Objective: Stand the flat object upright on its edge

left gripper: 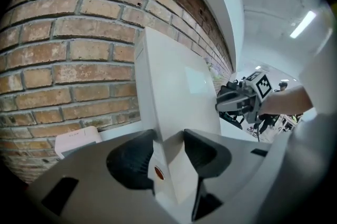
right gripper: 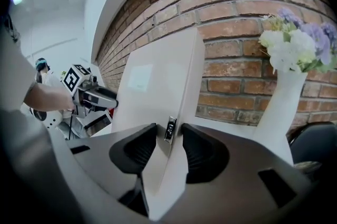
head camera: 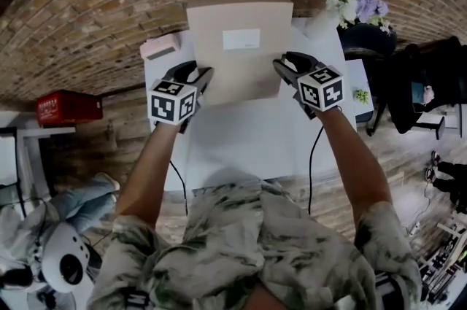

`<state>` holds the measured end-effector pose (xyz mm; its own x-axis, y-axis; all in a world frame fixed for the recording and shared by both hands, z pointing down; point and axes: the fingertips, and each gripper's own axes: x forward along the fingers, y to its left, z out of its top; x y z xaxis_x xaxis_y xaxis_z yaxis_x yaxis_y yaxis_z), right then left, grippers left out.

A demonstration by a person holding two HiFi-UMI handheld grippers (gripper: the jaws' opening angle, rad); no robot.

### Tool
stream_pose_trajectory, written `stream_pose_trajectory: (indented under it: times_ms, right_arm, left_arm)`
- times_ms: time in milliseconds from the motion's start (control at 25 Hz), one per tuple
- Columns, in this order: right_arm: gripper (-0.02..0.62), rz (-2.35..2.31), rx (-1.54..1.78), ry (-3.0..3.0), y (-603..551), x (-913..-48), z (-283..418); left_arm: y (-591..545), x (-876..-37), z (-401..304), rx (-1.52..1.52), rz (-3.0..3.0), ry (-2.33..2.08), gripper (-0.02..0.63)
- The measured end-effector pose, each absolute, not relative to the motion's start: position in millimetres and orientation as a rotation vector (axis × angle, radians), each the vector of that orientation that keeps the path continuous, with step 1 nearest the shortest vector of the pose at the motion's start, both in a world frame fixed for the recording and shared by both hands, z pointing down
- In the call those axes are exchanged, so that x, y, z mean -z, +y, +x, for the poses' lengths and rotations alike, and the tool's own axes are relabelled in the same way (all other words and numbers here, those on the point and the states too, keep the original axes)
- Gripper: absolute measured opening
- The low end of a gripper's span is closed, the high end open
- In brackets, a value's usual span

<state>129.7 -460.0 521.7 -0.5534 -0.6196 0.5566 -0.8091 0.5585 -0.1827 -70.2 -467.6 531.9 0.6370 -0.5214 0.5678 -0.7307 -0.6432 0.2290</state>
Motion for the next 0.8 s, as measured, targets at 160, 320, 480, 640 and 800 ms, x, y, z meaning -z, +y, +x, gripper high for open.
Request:
stream_pose_trajectory:
  times_ms: [160,320,480,640,800]
  right_arm:
    - [0.173,1.167,-0.503,-2.349,-481.6,-518.6,127.9]
    - [0.170,1.176,-0.437,-2.338,-504.9,-519.0,124.0]
    - [0.167,1.197,-0.382,-2.328,-527.6,-519.0,123.6]
    - [0.165,1.220,-0.319,-2.313,-549.2,-521.5,121.8]
    - [0.163,1.237,-0.287,-2.309,-570.1,-526.8,119.3]
  left_arm:
    - [-488.0,-529.8,-72.2,-0.657,2.451,-1.023,0.196]
    - [-511.5,-530.5,-76.0,-0.670,2.480,-1.067,0.193]
    - [-536.1,-533.4,-76.2,-0.659,2.521,-1.112,0.191]
    - [-557.6,-538.6,-77.6,-0.654,2.554,-1.156,0.190]
    - [-579.2,-543.7,-80.0,-0.654,2.578,-1.189,0.190]
